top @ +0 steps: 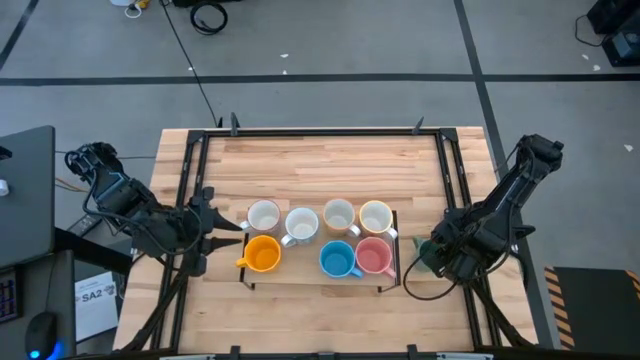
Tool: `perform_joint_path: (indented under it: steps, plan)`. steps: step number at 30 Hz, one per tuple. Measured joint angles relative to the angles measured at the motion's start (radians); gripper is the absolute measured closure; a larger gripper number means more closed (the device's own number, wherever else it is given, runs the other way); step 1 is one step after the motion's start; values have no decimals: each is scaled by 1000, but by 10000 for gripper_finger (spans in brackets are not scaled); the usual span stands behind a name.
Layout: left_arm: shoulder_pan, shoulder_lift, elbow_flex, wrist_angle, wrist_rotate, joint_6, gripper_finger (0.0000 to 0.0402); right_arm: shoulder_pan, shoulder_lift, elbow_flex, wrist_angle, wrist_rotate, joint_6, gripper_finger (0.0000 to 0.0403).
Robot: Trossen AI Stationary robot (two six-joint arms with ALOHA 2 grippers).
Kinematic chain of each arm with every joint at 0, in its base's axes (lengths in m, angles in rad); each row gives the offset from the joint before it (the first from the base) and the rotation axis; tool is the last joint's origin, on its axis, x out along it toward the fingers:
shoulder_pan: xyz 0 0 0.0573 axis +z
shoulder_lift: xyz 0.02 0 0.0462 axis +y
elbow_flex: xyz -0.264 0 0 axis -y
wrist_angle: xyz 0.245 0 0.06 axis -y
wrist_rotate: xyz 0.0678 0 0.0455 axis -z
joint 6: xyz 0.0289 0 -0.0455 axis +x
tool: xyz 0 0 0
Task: Place coffee mugs
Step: Put the green mug on the shelf
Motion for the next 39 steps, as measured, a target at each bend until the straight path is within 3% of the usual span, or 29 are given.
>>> perform_joint_path:
  steps: [12,25,32,39]
  plan:
    - [0,0,0,0,0,0,278,0,4,3,7,-1,-2,253]
    - [0,0,0,0,0,0,278,0,3,6,79,-4,-62,378]
    - [0,0,0,0,0,0,278,0,5,4,161,-10,-113,373]
    - [0,0,0,0,0,0,278,2,5,4,308,-82,-196,377]
